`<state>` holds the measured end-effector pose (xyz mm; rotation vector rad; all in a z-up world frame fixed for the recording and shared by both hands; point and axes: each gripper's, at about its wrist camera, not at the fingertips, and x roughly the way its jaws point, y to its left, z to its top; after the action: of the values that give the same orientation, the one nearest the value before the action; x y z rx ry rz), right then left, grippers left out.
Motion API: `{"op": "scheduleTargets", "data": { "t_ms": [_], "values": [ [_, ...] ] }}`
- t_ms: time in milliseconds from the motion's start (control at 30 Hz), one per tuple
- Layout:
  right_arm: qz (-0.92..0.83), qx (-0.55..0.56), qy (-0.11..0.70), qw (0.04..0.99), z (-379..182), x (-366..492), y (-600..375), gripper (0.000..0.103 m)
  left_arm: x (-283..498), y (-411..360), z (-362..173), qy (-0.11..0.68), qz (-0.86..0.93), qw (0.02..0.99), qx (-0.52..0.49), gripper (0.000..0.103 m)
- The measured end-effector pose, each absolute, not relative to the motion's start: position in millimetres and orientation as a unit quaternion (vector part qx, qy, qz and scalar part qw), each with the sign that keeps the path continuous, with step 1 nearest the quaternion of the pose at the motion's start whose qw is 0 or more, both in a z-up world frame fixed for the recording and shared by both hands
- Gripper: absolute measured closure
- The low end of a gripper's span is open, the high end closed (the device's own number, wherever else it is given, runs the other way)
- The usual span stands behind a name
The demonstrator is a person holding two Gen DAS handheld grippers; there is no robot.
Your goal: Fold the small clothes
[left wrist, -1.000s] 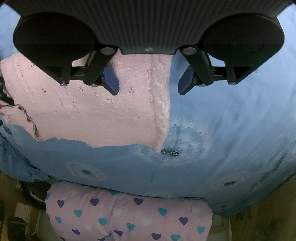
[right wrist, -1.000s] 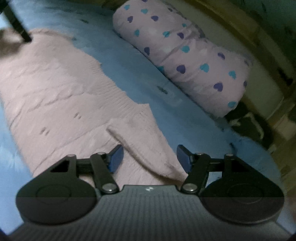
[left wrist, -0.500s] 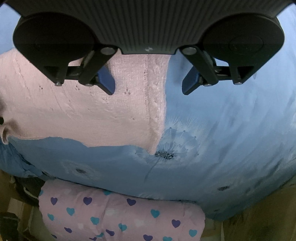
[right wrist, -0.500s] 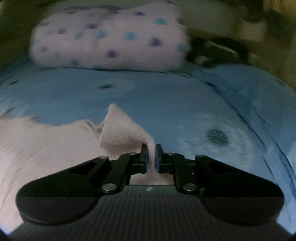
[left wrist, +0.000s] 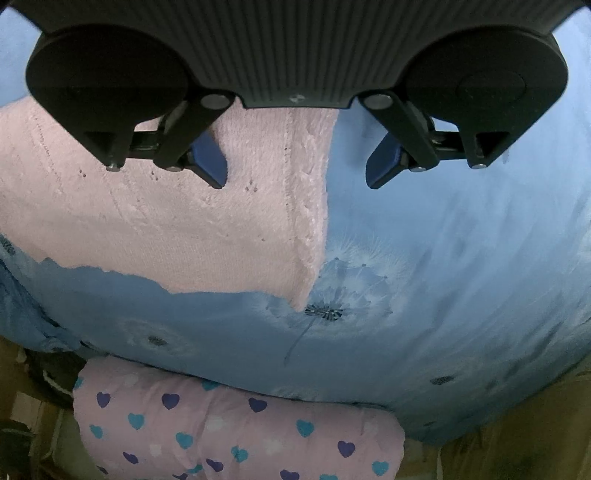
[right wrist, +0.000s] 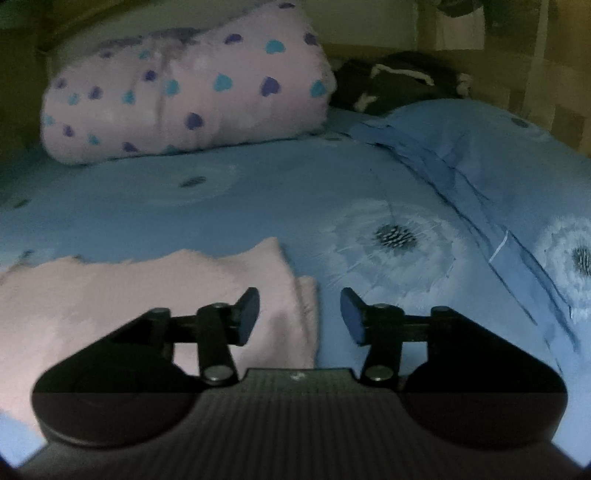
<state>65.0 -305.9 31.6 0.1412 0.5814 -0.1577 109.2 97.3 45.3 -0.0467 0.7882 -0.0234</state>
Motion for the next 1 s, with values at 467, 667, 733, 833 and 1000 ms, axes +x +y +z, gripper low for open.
{"op": "scheduleTargets", "data": {
  "t_ms": [467, 667, 733, 833, 1000],
  "values": [
    [-0.075, 0.21, 0.289, 0.931, -13, 6, -309, 0.039, 94, 94, 51, 0.406, -0.042, 0.912, -0.039, 0.013],
    [-0.058, 0.238, 0.277, 0.929, -30, 11, -310, 0.039, 97, 91, 45, 0.419, -0.035, 0.907, -0.036, 0.012],
    [-0.056, 0.246, 0.276, 0.928, -33, 13, -311, 0.039, 98, 90, 42, 0.421, -0.034, 0.906, -0.035, 0.011],
    [-0.05, 0.258, 0.272, 0.926, -36, 15, -311, 0.029, 100, 90, 34, 0.429, -0.036, 0.902, -0.032, 0.008],
    [-0.04, 0.237, 0.283, 0.928, -35, 23, -302, 0.021, 99, 91, 19, 0.427, -0.045, 0.902, -0.046, 0.0]
  ]
}}
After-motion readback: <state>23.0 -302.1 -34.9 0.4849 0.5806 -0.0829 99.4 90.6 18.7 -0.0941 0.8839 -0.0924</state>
